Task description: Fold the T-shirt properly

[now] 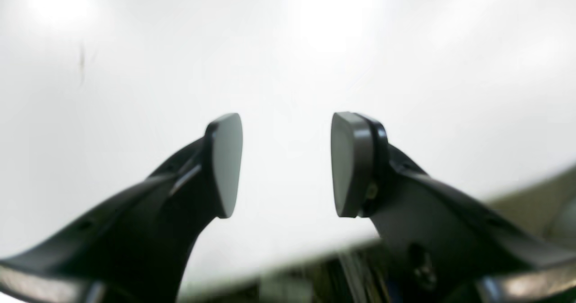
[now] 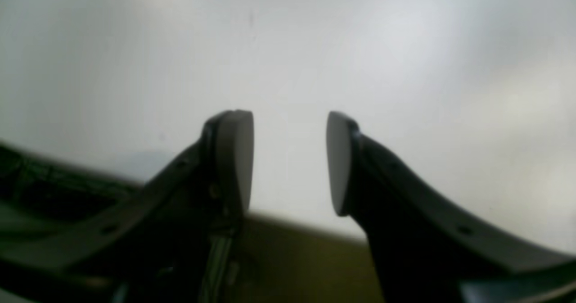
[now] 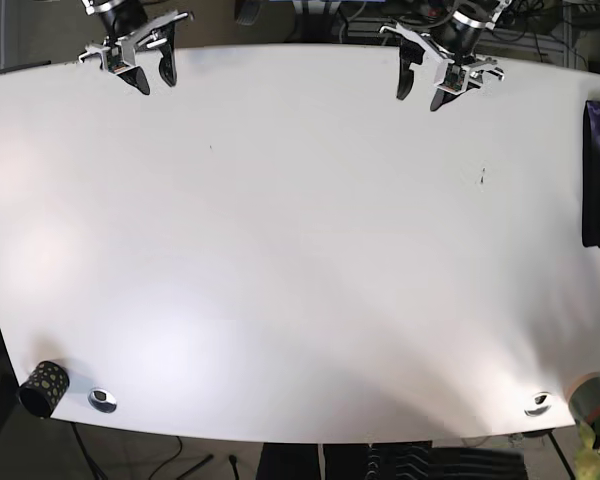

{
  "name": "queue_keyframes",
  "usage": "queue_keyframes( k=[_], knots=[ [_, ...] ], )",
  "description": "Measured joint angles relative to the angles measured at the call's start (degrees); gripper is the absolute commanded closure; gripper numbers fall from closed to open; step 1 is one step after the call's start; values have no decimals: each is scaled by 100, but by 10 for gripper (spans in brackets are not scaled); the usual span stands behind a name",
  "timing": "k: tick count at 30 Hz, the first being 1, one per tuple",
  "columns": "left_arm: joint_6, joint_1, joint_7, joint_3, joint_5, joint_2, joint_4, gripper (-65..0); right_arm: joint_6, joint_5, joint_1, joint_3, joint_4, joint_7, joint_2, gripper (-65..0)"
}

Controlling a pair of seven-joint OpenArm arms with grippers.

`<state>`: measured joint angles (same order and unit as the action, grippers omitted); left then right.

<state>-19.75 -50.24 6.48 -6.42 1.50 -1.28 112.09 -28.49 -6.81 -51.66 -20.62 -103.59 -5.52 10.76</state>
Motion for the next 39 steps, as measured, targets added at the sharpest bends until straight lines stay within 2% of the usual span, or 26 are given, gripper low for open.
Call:
queue_keyframes(
  k=[4, 8, 13, 18, 21, 24, 33, 39],
  knots=[
    [-37, -549, -4, -264, -439, 20, -7, -286, -20, -385, -664, 35, -20, -28, -9, -246],
    [-33, -931, -11, -612, -833, 127, -11, -286, -2, -549, -1113, 35, -22, -22, 4, -246],
    [-4, -1099, -31, -841, -844, 122, -240, -287, 20, -570, -1368, 195, 138, -98, 26, -246],
    [-28, -984, 181, -824, -846, 94, -1169, -286, -68, -529, -1294, 466, 855, 0, 55, -246],
    [-42, -796, 313, -918, -820, 96, -1613, -286, 48, -529, -1047, 566, 1198, 17, 72, -246],
    [-15, -667, 140, -1045, -850, 94, -1779, -286, -7, -553, -918, 640, 1305, -68, 83, -246],
    [-61, -1156, 223, -1043, -885, 129, -824, -286, 0, -588, -1467, 573, 778, -4, 118, -246],
    [-42, -1069, 175, -1047, -1008, 125, -317, -286, -2, -730, -1392, 212, 549, -57, 13, -246]
  ],
)
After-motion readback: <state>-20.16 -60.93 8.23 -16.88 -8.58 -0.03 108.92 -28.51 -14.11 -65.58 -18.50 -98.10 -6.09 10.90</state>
